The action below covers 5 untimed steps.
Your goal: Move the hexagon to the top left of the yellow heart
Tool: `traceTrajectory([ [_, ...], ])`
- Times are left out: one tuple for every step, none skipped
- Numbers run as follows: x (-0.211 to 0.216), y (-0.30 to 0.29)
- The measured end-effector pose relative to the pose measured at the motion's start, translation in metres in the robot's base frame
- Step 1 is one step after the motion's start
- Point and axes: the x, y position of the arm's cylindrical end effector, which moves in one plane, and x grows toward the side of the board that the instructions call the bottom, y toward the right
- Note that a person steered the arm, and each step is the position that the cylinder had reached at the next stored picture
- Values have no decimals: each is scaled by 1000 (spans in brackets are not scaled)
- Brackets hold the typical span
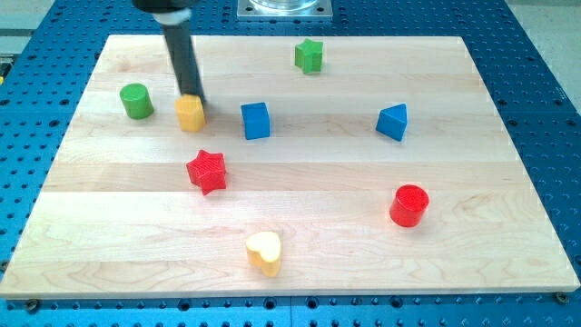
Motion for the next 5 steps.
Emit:
traceTrajectory([
  [34, 13],
  [-3, -50],
  [52, -56],
  [54, 79],
  [45, 84],
])
